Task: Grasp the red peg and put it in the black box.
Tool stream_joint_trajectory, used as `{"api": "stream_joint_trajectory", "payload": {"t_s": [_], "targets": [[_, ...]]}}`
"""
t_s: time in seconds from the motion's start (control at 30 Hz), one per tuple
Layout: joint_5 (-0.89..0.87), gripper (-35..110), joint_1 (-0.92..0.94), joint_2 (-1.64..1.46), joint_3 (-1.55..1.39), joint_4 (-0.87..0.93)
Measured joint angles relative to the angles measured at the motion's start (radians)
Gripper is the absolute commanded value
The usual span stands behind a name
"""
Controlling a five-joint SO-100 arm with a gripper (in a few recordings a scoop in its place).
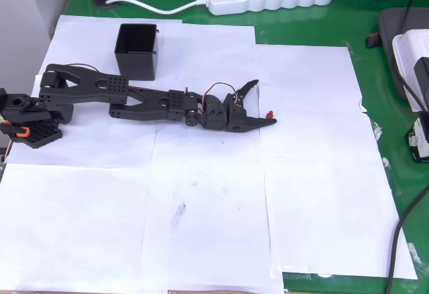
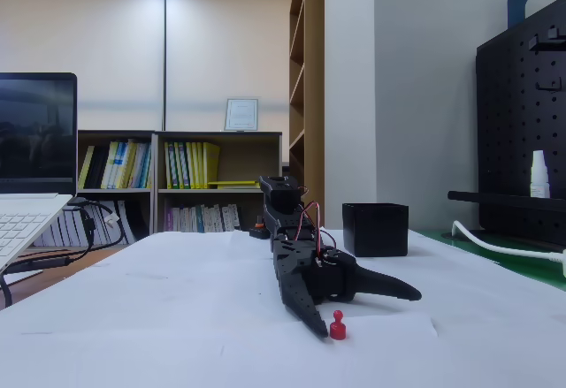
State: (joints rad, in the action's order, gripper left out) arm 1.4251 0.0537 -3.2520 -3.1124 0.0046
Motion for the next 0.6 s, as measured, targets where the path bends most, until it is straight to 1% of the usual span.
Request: {"api": "stream_joint_trajectory", "payload": {"t_s": [0.1, 0.2, 0.47, 0.6], "targets": [[0.0, 37, 0.0, 0.0, 0.0, 0.0], [0.0, 18, 0.0, 0.0, 0.0, 0.0], [0.0, 1, 0.0, 0.0, 0.0, 0.0], [0.006, 0, 0.0, 0.0, 0.0, 0.0]]}}
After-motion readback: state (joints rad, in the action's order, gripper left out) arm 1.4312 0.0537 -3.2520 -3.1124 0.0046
